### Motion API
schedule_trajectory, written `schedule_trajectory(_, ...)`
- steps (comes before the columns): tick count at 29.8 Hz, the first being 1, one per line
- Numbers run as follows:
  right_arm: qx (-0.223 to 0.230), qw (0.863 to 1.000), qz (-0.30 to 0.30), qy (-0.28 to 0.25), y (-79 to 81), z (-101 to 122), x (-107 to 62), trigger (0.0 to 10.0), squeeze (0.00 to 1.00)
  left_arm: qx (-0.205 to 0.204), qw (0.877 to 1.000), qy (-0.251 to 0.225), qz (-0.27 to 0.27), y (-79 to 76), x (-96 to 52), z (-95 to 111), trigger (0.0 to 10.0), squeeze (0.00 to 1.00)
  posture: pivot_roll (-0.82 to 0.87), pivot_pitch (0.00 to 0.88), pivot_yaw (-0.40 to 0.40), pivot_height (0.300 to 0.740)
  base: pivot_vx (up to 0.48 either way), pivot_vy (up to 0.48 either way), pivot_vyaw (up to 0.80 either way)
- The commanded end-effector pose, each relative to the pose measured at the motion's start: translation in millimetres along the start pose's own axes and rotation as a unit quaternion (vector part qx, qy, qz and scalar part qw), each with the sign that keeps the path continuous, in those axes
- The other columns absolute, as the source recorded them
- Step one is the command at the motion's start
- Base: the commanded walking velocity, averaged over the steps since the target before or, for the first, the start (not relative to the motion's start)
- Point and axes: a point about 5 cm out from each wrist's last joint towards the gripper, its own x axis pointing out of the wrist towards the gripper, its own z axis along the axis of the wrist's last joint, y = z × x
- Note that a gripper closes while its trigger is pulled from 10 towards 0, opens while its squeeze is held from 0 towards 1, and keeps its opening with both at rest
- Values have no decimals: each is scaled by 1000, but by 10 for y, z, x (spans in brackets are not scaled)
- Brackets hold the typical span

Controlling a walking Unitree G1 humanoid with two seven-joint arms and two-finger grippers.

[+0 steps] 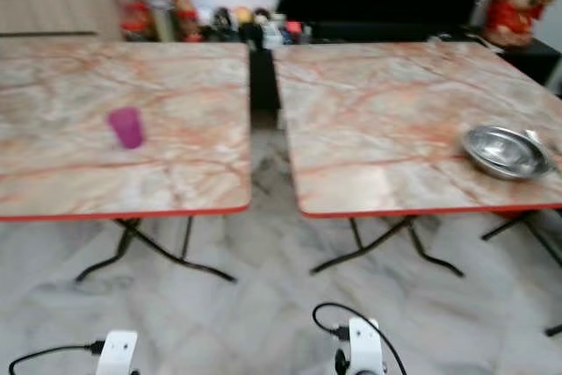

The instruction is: Setting the table

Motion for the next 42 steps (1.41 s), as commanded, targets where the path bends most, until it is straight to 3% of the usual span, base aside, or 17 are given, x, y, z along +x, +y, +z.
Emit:
schedule_trajectory(1, 5, 1000, -11, 5, -78, -45, -9, 10000, 0, -2, 1000, 1, -6, -51, 0, 11, 10000, 0, -17, 0, 10, 740, 0, 469, 0)
schedule_trajectory(21, 0, 1000, -9, 7, -76, -39, -6, 10000, 0, -15, 1000, 0, 5, -27, 2, 17, 10000, 0, -9, 0, -2, 740, 0, 463, 0)
schedule_trajectory(31, 8, 1000, -11, 6, -82, -36, -6, 10000, 0, -15, 1000, -18, -5, -60, 3, 71, 10000, 0, -8, 0, -3, 740, 0, 0, 0)
schedule_trajectory(34, 10, 1000, -10, 6, -78, -32, -5, 10000, 0, 0, 1000, -5, 3, -46, 7, 55, 10000, 0, -7, 0, -4, 740, 0, 0, 0)
schedule_trajectory(42, 12, 1000, -10, 3, -76, -24, -4, 10000, 0, -17, 1000, -17, -3, -42, 9, 85, 10000, 0, -10, 0, -1, 740, 0, 0, 0)
